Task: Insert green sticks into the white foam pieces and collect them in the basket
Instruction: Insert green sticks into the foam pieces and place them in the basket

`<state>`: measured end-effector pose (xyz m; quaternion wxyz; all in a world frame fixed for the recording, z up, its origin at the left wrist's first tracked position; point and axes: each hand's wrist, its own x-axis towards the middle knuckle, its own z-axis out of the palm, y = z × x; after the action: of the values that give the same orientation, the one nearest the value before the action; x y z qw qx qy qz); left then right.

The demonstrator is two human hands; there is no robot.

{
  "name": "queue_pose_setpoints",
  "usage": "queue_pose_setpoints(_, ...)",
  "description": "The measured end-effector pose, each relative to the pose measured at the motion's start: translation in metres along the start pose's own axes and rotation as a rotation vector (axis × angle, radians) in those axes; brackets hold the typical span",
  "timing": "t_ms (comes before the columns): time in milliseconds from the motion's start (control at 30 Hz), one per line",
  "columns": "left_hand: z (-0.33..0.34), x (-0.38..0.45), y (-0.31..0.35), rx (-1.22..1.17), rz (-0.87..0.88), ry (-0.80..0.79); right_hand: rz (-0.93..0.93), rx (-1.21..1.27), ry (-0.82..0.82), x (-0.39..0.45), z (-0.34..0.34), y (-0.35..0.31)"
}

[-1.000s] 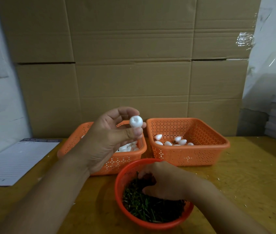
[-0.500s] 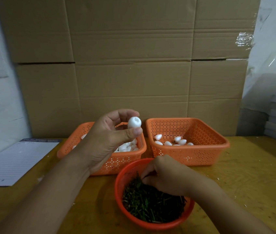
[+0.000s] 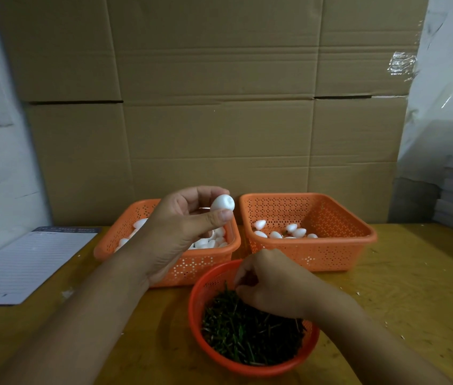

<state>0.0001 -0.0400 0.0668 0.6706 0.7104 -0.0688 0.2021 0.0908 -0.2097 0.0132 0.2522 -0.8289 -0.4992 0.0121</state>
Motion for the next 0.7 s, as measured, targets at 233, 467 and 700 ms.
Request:
queue_pose_setpoints(233,-0.001,0.001,-0.003,-0.039,-0.018,0.015,0.118,0.435,0.128,0.0,-0.009,-0.007)
queue_pose_setpoints(467,-0.003,0.001,-0.003,-0.059,-0.026,0.02,0.091,1.321,0.164,-0.005,-0.03,-0.016)
queue_pose_setpoints(700,-0.007,0.003,-0.003,-0.107,-0.034,0.012,0.043,1.537,0.052,-0.006,-0.034,-0.016)
